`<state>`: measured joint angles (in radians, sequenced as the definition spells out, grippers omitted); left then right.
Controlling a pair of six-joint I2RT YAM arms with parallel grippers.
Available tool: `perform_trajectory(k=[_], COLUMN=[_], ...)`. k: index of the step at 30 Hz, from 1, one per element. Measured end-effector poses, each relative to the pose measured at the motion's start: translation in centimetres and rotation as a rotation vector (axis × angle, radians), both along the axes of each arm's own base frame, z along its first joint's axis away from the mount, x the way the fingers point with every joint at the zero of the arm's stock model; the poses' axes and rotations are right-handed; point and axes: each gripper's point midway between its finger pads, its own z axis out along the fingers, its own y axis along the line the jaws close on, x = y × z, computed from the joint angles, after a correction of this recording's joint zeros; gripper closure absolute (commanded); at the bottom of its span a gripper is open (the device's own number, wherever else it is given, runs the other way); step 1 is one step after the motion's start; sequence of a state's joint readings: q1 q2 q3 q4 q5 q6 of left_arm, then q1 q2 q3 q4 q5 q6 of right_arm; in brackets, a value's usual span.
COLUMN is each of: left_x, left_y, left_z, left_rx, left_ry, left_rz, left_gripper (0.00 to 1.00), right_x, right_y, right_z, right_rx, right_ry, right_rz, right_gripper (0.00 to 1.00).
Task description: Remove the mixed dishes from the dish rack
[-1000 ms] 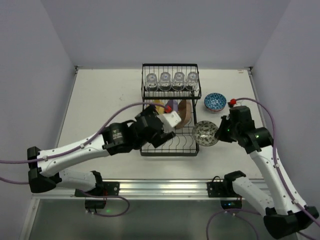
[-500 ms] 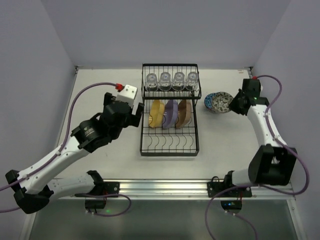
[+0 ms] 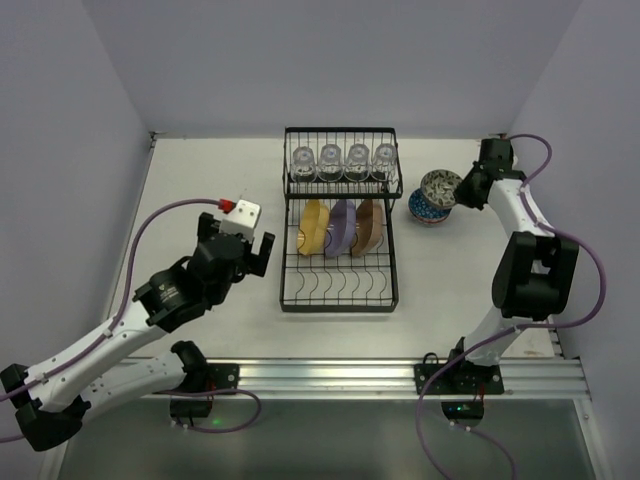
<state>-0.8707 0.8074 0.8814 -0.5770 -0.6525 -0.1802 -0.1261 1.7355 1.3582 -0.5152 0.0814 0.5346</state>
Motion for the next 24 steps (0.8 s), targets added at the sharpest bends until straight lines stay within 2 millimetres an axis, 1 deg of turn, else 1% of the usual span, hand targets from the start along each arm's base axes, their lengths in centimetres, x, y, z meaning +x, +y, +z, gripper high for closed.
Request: perform_trajectory(k=[4, 7, 14, 19, 22, 23, 24], left_x=[0.3, 0.3, 0.1, 0.1, 0.1, 0.1, 0.1], left_y=[-0.6, -0.8, -0.9, -1.2, -1.2, -1.2, -1.3], left_z=[-0.4, -0.6, -0.1, 0.1, 0.1, 0.1, 0.1], left_rx=[0.004, 0.005, -0.022, -0.033, -0.035, -0.036, -0.036], left_ry=[0.012, 0.019, 0.005, 0.001, 0.001, 0.001, 0.001], left_rz=[-0.012, -0.020, -0.033, -0.041, -0.044, -0.045, -0.045], left_gripper=[0.00, 0.00, 0.00, 0.00, 0.00, 0.00, 0.00], right_x=[0.3, 0.4, 0.3, 0.3, 0.3, 0.3, 0.3], right_y=[0.2, 0.4, 0.8, 0.9, 0.9, 1.0, 1.0], right_z=[-0.1, -0.7, -2.6, -2.7, -2.7, -2.7, -2.7], right_rx=[0.019, 0.033, 0.053, 0.062, 0.063, 0.063, 0.063], right_ry=[-0.007, 0.003, 0.042, 0.043, 0.043, 0.042, 0.042], right_rz=[0.010, 0.019, 0.030, 0.036, 0.037, 0.037, 0.038], right_gripper=[1.00, 1.00, 1.00, 1.00, 0.97, 0.93, 0.93])
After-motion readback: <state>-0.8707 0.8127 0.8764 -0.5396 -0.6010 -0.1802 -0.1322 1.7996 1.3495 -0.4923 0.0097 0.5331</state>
